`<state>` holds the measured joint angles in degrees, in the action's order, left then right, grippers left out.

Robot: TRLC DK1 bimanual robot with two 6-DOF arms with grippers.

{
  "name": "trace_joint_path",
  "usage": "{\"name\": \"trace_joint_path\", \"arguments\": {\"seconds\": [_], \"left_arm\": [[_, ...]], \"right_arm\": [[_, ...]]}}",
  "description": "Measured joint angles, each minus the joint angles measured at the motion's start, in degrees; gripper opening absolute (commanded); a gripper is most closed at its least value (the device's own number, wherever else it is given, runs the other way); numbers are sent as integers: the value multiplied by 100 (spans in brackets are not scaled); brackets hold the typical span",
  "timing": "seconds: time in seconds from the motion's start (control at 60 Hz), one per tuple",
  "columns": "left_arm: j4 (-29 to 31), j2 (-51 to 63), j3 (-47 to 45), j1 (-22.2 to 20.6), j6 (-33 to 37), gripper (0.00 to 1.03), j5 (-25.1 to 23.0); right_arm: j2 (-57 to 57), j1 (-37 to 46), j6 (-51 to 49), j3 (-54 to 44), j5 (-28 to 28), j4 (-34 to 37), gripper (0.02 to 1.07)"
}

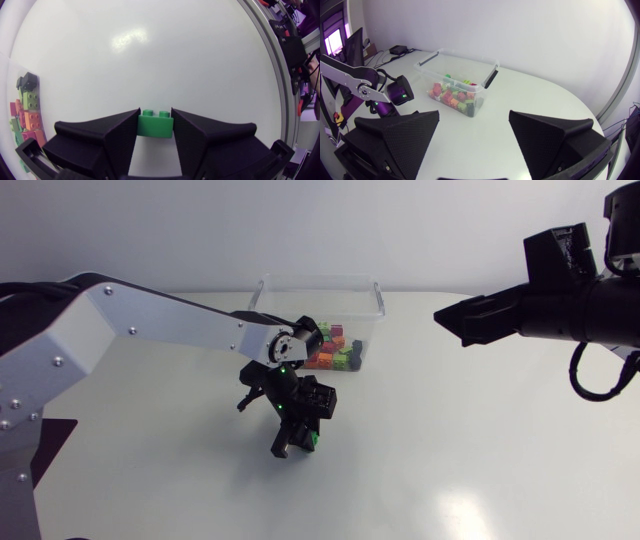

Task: Place the duplo bricks in the container

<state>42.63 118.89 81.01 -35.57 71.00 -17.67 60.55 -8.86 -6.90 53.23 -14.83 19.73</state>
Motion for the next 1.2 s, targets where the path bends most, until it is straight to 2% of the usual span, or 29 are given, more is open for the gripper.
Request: {"name": "trace_joint_path", "arguments": {"seconds": [0.233, 0.683, 0.717, 0.733, 0.817, 0.917, 0.933, 0.967, 1.2], "left_arm": [[210, 2, 11, -28, 0, 66, 433], [236, 2, 11, -127, -2, 65, 605], [236, 4, 11, -140, -2, 63, 605], [236, 7, 11, -144, -2, 55, 603], [236, 13, 11, -164, -2, 37, 603], [236, 72, 11, -164, -4, 33, 605], [236, 81, 11, -164, -2, 29, 605], [232, 92, 15, -164, -4, 28, 623], [236, 74, 15, -170, -48, 26, 734]], "right_arm": [[-396, 153, -39, -278, -2, 20, 102], [-1292, 476, -63, -754, -35, 310, 102], [-1379, 509, -61, -804, -37, 317, 102], [-1443, 531, -61, -844, -39, 323, 102], [-1714, 625, -61, -1008, -37, 350, 102], [-2122, 743, -59, -1257, -37, 365, 102], [-2175, 758, -59, -1285, -39, 367, 102], [-2312, 796, -59, -1373, -39, 387, 102], [-2887, 1150, -61, -1526, -39, 442, 102]]}}
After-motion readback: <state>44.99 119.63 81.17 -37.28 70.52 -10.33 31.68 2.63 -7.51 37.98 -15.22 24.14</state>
